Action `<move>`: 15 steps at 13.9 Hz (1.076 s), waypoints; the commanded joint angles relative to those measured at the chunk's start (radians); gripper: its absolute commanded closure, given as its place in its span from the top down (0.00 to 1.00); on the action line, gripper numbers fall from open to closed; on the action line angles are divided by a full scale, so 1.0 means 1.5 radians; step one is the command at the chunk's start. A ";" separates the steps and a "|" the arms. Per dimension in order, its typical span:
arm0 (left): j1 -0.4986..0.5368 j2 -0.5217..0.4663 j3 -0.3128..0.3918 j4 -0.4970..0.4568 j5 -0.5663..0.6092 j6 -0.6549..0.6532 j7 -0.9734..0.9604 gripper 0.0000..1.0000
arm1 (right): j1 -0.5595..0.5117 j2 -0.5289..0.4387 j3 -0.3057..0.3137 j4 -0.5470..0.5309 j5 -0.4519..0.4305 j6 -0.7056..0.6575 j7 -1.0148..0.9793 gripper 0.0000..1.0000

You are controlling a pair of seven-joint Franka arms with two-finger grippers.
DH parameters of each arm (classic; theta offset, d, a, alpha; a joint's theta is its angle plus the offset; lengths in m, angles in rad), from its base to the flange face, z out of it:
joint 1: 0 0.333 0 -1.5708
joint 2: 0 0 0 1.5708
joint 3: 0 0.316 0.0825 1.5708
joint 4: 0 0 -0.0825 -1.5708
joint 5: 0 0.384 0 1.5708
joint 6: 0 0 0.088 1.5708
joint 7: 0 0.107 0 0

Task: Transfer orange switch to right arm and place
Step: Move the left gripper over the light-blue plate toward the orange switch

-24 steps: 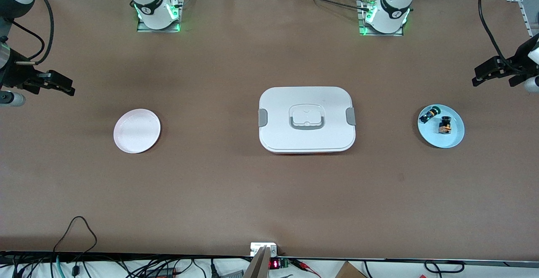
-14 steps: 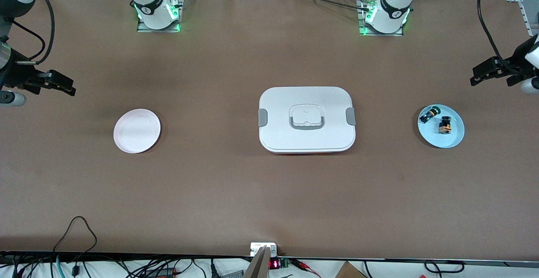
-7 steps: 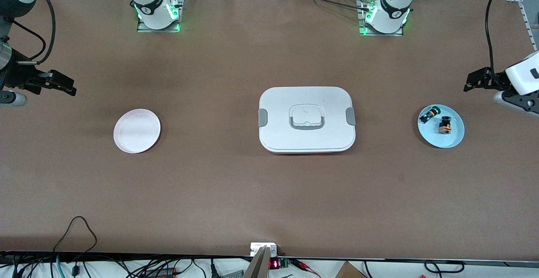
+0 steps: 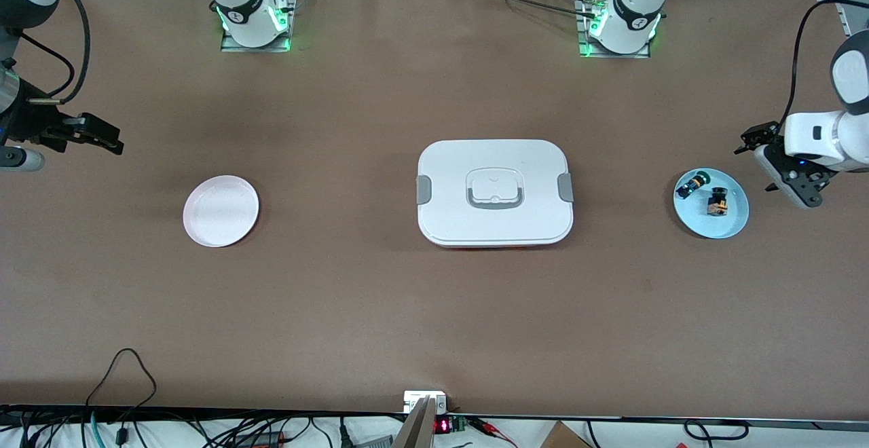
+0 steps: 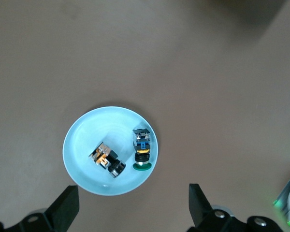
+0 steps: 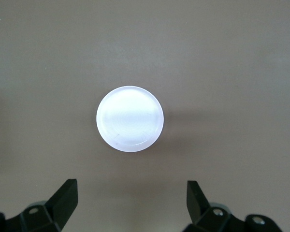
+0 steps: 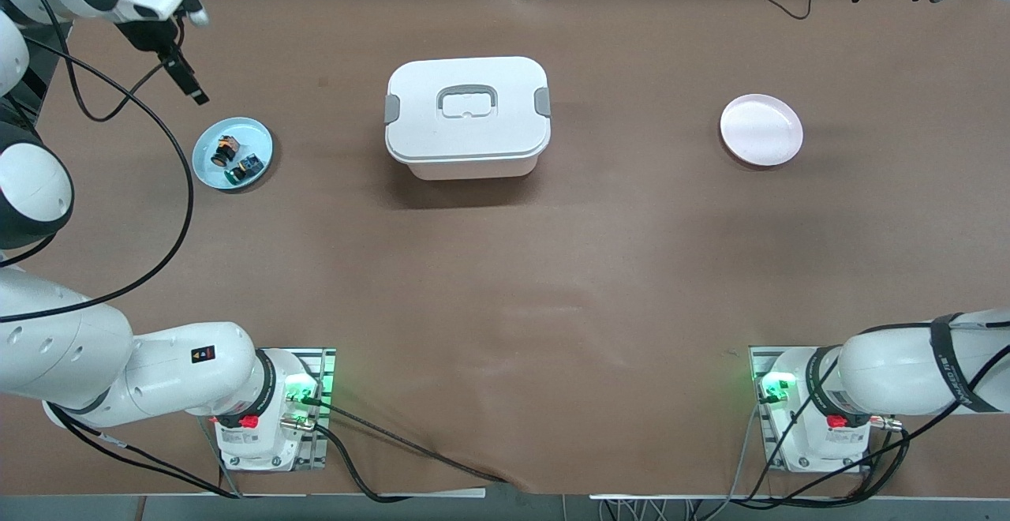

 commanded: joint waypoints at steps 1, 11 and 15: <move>0.016 0.027 -0.001 -0.022 0.005 0.063 0.214 1.00 | -0.002 0.006 0.003 0.014 0.009 -0.013 -0.006 1.00; 0.069 0.150 -0.002 -0.094 0.001 0.318 0.575 1.00 | -0.001 0.010 0.005 0.014 0.007 -0.014 -0.008 1.00; 0.071 0.169 -0.002 -0.091 -0.001 0.343 0.599 1.00 | -0.001 0.010 0.005 0.014 0.007 -0.013 -0.009 1.00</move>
